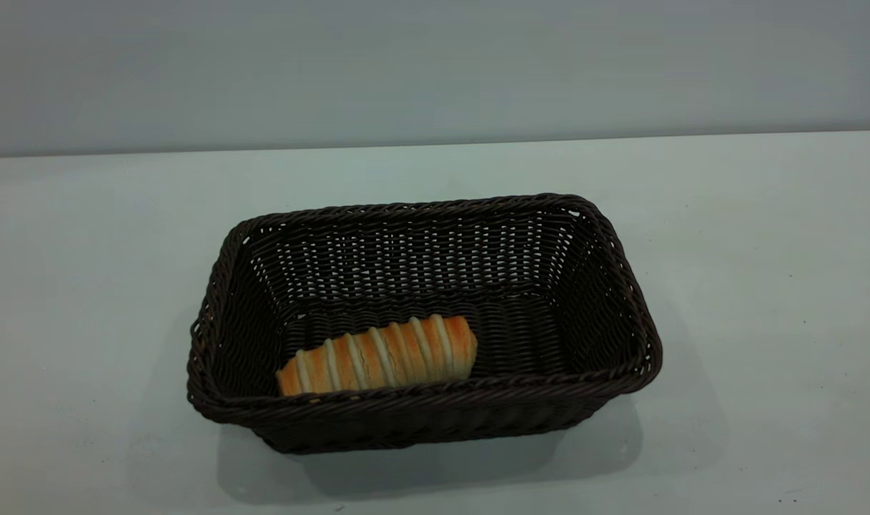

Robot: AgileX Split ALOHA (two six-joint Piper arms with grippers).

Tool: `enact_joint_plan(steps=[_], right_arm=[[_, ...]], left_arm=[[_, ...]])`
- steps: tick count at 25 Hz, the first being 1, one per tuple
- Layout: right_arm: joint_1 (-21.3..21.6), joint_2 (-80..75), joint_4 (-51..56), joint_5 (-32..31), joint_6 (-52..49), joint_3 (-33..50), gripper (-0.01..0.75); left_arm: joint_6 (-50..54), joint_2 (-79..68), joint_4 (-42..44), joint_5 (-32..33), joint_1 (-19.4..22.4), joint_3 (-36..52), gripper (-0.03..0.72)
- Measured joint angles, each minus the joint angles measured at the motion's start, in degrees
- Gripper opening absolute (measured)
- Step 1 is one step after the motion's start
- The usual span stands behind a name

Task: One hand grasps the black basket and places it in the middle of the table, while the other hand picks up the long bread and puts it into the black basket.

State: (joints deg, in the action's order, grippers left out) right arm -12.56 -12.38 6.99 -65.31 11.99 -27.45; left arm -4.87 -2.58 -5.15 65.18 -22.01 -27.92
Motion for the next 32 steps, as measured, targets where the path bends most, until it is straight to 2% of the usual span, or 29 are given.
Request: enact_joint_plan(steps=[16,32], right_arm=[[0.00,0.00,-3.20,0.21,-4.34,0.07,0.440],[0.00,0.00,-3.30,0.42,-4.47,0.33,0.440]], left_arm=[[2.53,0.00,2.55,-0.06,0.00,0.05,0.514],[2.53,0.00,2.60,-0.06,0.00,0.05,0.514]])
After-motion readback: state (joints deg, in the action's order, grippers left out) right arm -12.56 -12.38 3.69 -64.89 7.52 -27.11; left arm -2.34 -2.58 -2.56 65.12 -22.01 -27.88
